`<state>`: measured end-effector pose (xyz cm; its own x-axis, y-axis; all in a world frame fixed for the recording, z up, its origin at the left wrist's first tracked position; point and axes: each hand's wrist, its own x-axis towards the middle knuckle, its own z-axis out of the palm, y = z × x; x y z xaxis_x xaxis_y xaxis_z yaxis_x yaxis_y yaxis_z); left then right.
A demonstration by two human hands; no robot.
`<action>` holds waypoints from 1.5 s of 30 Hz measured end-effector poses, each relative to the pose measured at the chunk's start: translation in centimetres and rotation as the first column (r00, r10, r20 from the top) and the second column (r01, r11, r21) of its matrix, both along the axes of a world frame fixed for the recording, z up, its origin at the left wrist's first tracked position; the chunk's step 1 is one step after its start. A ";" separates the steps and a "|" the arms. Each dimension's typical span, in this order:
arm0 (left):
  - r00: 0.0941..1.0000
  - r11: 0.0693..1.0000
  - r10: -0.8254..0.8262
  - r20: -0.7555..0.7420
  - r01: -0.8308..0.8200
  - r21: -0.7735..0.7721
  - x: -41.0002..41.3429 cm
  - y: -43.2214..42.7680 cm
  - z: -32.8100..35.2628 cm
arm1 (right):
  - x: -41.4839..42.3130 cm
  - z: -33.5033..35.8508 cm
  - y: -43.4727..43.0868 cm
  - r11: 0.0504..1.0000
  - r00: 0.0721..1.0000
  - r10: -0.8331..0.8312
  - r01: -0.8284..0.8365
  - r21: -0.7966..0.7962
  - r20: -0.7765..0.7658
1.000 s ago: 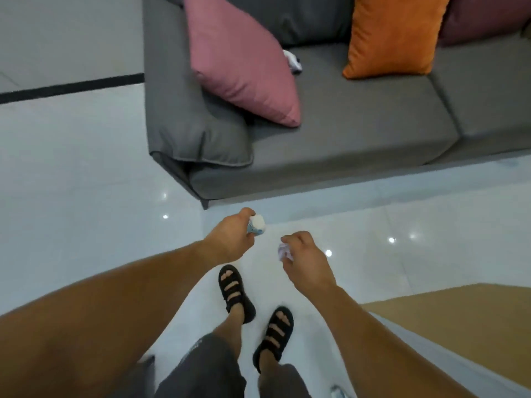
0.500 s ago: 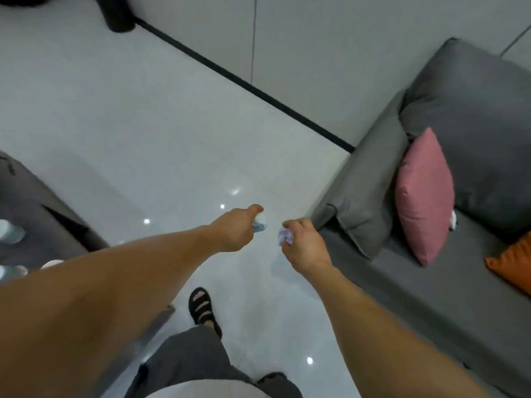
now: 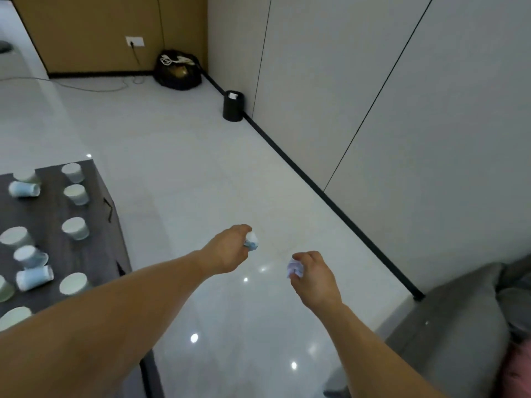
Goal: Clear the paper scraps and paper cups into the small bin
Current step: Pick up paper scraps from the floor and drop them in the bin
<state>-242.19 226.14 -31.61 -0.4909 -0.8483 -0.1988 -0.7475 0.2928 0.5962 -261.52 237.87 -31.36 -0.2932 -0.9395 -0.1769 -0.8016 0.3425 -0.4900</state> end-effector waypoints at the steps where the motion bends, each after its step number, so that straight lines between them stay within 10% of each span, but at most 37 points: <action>1: 1.000 1.000 0.013 0.000 -0.013 -0.007 0.1 -1.5 0.0 | -0.1 0.2 -1.9 1.000 1.000 0.015 -0.015 -0.007 -0.001; 24: 0.914 0.914 0.406 0.009 -0.406 0.007 -1.3 -42.3 0.4 | -2.0 -0.6 -50.9 0.905 0.905 0.426 -0.426 -0.016 -0.007; 45: 0.939 0.939 0.343 0.028 -0.342 -0.032 3.2 -87.7 1.5 | 1.8 -1.5 -95.4 0.924 0.925 0.380 -0.380 -0.044 0.009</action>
<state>-238.96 138.47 -30.14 -0.1637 -0.9689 -0.1853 -0.8243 0.0312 0.5654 -259.76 142.50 -32.83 0.0899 -0.9864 -0.1377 -0.8592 -0.0069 -0.5117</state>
